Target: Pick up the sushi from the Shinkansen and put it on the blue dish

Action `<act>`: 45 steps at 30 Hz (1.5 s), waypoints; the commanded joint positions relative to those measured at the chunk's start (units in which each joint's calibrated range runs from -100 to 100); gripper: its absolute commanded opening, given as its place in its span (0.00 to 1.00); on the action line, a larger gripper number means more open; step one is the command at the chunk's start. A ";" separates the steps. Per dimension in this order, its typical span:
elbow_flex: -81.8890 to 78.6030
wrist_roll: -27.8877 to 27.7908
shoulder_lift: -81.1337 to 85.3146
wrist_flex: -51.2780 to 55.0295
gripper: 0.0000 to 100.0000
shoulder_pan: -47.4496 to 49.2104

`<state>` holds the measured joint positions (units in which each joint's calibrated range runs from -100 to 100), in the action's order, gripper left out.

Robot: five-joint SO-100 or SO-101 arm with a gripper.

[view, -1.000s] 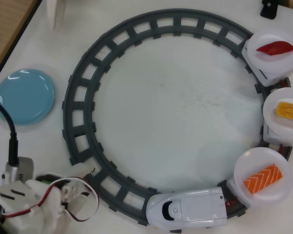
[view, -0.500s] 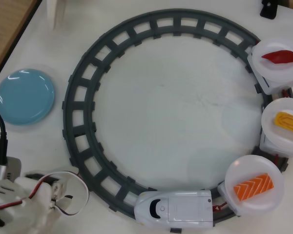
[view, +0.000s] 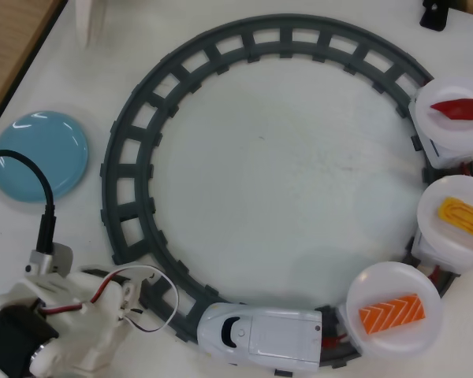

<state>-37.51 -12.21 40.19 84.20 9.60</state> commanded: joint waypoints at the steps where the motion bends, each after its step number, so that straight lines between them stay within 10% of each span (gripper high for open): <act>1: -0.09 -0.34 -0.17 -1.44 0.19 -0.62; 45: 1.08 -7.35 -6.06 -17.24 0.20 -17.61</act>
<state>-38.06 -19.09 35.22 67.90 -6.82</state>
